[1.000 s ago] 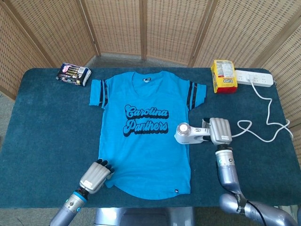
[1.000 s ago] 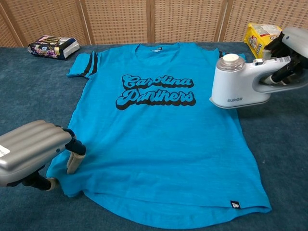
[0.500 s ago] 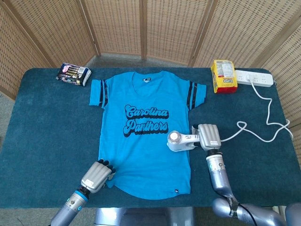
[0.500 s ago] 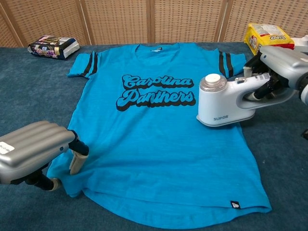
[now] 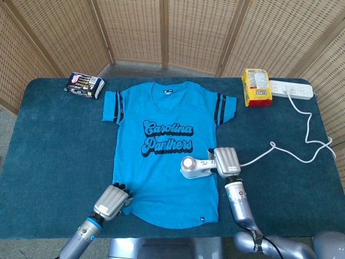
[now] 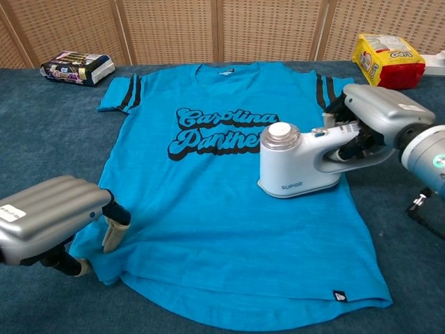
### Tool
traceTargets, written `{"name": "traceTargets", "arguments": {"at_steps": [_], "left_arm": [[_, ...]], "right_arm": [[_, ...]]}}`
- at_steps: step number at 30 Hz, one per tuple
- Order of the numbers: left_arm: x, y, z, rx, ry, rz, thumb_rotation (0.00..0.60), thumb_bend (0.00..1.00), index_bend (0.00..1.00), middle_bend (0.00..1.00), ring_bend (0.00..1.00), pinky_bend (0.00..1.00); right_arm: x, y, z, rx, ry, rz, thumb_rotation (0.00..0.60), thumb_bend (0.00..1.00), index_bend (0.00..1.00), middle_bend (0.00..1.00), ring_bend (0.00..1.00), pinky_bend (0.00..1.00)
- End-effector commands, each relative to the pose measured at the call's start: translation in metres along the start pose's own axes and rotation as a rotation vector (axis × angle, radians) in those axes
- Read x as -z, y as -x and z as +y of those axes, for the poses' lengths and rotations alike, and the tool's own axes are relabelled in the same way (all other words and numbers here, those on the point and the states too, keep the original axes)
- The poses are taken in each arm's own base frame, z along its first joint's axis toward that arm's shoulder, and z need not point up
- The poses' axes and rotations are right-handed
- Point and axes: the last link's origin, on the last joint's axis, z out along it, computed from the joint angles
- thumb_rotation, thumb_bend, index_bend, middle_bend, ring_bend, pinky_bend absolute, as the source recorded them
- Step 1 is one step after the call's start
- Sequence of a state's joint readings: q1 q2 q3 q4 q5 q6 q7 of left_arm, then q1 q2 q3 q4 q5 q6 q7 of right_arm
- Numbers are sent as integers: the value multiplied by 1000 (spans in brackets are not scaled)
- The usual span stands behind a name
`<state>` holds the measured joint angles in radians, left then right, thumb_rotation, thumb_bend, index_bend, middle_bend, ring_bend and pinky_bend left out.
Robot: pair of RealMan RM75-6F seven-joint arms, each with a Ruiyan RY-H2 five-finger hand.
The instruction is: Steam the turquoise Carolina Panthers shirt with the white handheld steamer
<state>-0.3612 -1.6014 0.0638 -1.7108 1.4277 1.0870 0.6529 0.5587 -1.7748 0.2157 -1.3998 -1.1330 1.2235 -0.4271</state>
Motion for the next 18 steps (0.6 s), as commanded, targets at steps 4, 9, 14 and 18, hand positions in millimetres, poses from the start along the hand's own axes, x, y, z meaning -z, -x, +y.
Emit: {"name": "traceTargets", "arguments": {"at_steps": [4, 9, 14, 18], "left_arm": [[-2, 0, -1, 1, -4, 1, 599, 307, 633, 561, 389, 387], [-3, 1, -1, 0, -4, -3, 596, 306, 632, 561, 389, 387], [-2, 1, -3, -1, -10, 1, 597, 306, 633, 561, 389, 387], [-1, 0, -4, -2, -15, 4, 598, 306, 632, 561, 389, 388]], "right_arm": [[3, 12, -23, 3, -45, -27, 600, 313, 719, 742, 776, 737], [4, 19, -37, 9, -67, -44, 600, 311, 719, 741, 776, 736], [4, 20, -39, 10, -67, -45, 600, 312, 719, 741, 776, 736], [3, 15, -31, 17, -55, -33, 600, 311, 719, 741, 776, 735]]}}
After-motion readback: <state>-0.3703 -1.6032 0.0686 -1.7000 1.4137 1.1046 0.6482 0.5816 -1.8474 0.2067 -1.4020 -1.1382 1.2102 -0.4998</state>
